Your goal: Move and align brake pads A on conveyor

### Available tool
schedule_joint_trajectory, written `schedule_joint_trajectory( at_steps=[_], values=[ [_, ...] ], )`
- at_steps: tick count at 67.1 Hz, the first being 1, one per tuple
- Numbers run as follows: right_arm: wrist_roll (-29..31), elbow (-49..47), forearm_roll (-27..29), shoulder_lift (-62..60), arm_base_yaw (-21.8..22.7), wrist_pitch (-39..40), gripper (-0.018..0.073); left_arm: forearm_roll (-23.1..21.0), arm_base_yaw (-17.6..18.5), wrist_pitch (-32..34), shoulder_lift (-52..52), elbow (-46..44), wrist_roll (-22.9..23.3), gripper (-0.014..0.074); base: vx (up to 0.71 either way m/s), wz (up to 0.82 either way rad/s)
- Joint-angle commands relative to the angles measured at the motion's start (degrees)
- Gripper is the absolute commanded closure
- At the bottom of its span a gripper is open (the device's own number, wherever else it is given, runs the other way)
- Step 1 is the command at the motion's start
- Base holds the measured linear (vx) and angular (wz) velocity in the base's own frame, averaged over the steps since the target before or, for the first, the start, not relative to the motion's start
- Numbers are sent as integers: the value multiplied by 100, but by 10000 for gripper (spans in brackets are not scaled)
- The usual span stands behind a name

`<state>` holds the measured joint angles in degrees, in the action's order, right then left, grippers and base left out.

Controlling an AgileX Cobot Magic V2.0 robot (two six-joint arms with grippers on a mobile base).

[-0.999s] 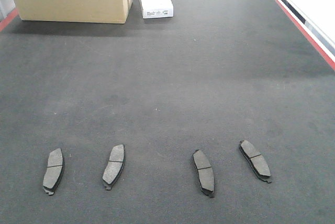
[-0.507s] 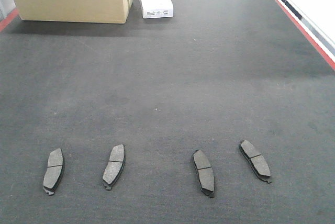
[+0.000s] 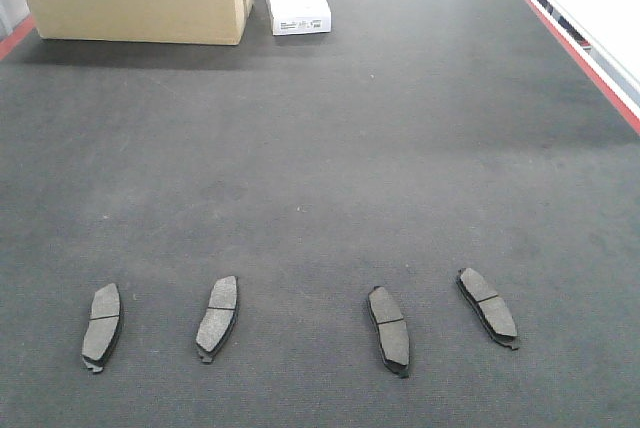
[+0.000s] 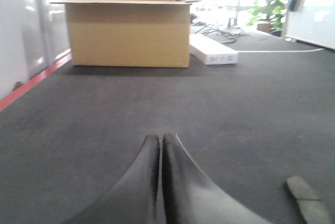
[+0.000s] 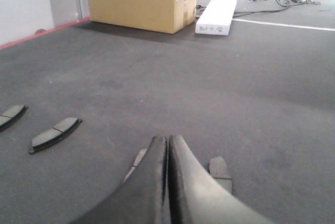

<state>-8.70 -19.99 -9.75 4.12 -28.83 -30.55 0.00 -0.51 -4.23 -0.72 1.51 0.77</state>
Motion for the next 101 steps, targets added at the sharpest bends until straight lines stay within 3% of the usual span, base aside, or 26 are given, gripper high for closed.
schedule_joint_trajectory(
  at_steps=[1, 7, 11, 36, 96, 101],
  values=[
    [51, -145, -58, 88, 20, 406, 571, 334, -120, 313, -92, 105, 361, 603, 0, 0],
    [51, -145, -58, 88, 20, 406, 571, 697, -120, 318, -92, 105, 795, 603, 0, 0],
    [51, -145, -59, 88, 20, 401, 571, 721, -120, 318, -92, 105, 849, 603, 0, 0],
    [51, -145, -59, 88, 20, 396, 571, 261, -120, 313, -92, 105, 741, 603, 0, 0],
    [51, -145, -67, 77, 20, 387, 571, 287, -120, 313, -86, 105, 735, 603, 0, 0],
    [301, -125, -203, 101, 261, 445, 571, 287, -120, 313, -86, 105, 735, 603, 0, 0]
  ],
)
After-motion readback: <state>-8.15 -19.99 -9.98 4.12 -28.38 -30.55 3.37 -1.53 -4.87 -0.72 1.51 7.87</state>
